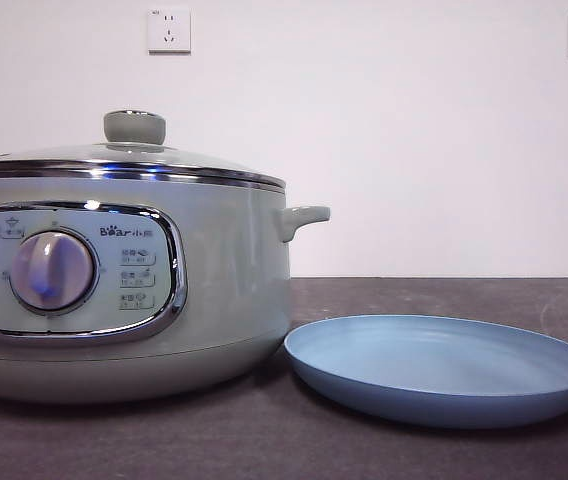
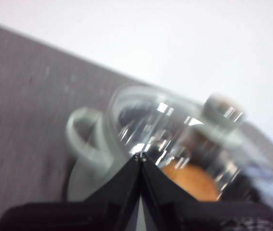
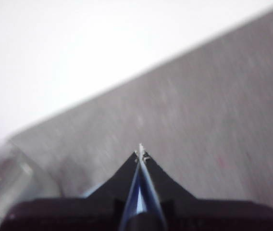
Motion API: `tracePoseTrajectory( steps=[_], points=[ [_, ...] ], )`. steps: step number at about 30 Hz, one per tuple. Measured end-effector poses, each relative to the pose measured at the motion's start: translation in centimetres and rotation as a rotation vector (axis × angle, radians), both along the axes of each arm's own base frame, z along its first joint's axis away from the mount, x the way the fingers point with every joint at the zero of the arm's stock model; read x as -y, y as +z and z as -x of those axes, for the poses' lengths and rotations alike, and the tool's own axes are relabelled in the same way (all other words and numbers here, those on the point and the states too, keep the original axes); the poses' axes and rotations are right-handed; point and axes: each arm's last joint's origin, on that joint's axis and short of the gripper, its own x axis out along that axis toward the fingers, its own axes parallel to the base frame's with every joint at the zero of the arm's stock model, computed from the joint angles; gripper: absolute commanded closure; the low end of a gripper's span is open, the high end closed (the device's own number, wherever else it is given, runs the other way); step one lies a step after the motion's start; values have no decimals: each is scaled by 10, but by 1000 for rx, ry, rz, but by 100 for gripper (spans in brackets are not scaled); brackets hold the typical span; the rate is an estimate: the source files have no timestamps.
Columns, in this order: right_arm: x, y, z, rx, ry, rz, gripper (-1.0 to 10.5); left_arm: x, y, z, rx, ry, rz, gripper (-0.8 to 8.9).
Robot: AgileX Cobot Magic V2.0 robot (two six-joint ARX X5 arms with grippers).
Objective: Take the potato out from the steamer,put the potato on the plate,close the lid
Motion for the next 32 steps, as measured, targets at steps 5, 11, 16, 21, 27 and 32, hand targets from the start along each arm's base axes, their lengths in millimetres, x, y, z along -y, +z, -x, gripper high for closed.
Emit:
tracePoseTrajectory(
  steps=[5, 11, 16, 21, 27, 32],
  points=[
    [1, 42, 6, 79, 0, -7, 956, -1, 47, 11, 93, -1, 11, 820],
    [1, 94, 6, 140, -1, 57, 956, -1, 94, 12, 109, -4, -19, 820],
    [-2, 141, -2, 191, 67, 145, 955, 0, 133, 6, 94, -25, -91, 820],
    [-7, 179, -15, 240, 167, 226, 953, 1, 166, -5, 68, -34, -171, 818],
    [-13, 209, -37, 262, 323, 263, 939, 4, 200, -24, 54, -102, -244, 814],
    [-17, 216, -58, 226, 409, 262, 621, 9, 219, -41, 39, -168, -264, 670]
  ],
)
